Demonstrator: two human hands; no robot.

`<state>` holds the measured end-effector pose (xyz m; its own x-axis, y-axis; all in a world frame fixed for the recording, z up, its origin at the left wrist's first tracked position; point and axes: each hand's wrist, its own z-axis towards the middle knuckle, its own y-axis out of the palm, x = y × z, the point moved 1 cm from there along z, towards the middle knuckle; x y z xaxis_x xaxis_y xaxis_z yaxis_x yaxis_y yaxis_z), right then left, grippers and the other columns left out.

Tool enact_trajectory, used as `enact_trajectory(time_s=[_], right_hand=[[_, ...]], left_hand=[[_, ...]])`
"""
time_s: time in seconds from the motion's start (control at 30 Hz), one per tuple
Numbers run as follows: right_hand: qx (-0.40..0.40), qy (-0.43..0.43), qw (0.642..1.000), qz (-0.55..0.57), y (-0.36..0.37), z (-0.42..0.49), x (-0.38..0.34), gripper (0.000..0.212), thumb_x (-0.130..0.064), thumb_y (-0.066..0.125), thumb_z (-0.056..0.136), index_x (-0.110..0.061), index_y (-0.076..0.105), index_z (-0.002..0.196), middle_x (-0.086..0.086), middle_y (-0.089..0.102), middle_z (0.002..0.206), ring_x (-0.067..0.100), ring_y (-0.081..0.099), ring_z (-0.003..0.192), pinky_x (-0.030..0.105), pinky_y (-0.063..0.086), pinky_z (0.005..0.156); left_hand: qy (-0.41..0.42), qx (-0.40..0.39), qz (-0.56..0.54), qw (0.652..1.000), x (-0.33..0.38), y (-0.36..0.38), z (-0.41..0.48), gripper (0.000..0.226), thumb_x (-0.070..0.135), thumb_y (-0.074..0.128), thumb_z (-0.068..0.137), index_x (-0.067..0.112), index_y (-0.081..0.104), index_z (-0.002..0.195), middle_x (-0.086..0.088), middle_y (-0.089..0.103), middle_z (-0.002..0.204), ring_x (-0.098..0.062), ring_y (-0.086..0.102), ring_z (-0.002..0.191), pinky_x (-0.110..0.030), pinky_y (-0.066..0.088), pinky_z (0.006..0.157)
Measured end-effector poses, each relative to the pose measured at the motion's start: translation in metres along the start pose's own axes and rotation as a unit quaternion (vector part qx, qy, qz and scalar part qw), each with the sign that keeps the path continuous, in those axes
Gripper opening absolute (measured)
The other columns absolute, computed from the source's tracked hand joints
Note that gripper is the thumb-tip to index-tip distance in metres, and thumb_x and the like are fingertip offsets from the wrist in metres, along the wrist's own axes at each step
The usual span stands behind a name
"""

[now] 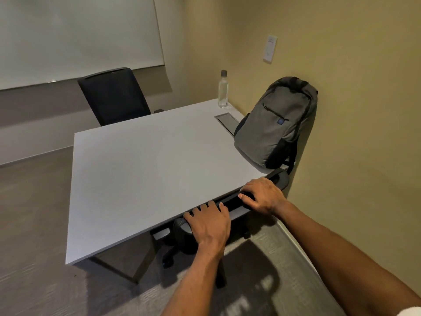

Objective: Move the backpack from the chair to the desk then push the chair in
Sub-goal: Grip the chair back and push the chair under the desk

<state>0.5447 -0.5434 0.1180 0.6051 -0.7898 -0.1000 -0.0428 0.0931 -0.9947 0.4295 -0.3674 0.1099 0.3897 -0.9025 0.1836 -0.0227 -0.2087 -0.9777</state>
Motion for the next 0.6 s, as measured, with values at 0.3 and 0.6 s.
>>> enact_trajectory(time_s=[0.3,0.6], right_hand=[[0.024,-0.004,1.000,-0.010,0.012,0.033,-0.019,0.064,-0.070,0.028,0.098,-0.025,0.074,0.104,-0.002,0.076,0.103,0.019,0.066,0.095,0.040,0.048,0.089],[0.027,0.023,0.999,0.002,0.006,0.032,-0.023,0.061,-0.064,0.029,0.097,-0.024,0.073,0.105,-0.001,0.075,0.103,0.018,0.065,0.094,0.041,0.049,0.091]], left_hand=[[0.013,0.038,-0.007,0.999,-0.033,-0.004,0.042,0.057,0.050,0.021,0.099,0.017,0.068,0.103,-0.009,0.073,0.098,-0.034,0.063,0.091,-0.052,0.039,0.095],[0.015,0.047,-0.023,0.998,-0.032,-0.005,0.046,0.065,0.056,0.018,0.094,0.017,0.069,0.103,-0.008,0.072,0.095,-0.032,0.061,0.090,-0.052,0.037,0.094]])
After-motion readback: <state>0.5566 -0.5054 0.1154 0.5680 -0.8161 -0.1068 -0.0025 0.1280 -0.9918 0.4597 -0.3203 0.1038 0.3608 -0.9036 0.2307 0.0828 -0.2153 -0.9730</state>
